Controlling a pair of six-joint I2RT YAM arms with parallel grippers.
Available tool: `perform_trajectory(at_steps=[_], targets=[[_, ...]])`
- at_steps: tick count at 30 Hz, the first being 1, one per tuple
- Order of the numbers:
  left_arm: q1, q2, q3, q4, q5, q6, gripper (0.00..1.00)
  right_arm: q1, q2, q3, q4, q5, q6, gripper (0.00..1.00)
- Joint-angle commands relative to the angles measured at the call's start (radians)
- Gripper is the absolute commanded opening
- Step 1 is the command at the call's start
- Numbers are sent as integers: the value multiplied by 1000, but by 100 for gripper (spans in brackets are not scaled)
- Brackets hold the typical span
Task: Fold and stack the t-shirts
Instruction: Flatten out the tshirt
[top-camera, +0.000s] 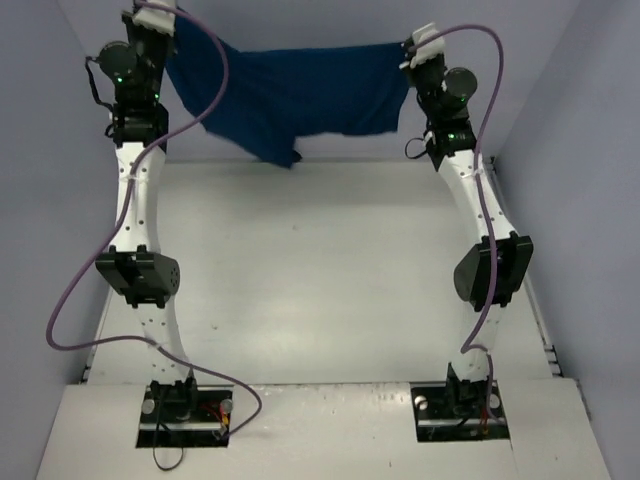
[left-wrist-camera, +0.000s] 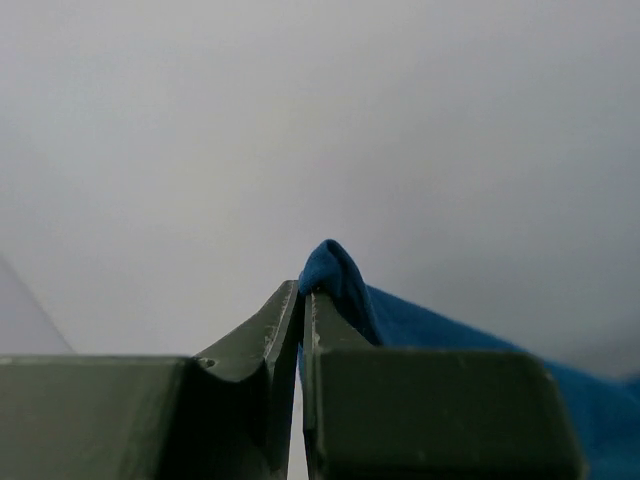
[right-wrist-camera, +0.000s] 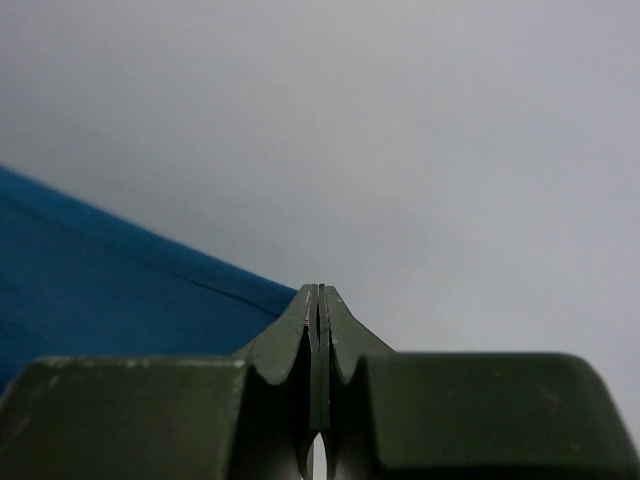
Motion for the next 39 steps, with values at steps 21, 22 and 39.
perform_trajectory(at_steps=[21,22,39], targets=[[18,-192,-842,484,161,161,0,-60,-10,-420,426,-122,-89,0],[20,-182,-836,483,159,173,0,-62,1,-408,417,-126,-90,0],[48,-513,-1090,-407,666,527,0,-93,-433,-842,-229,-415,-590,0]])
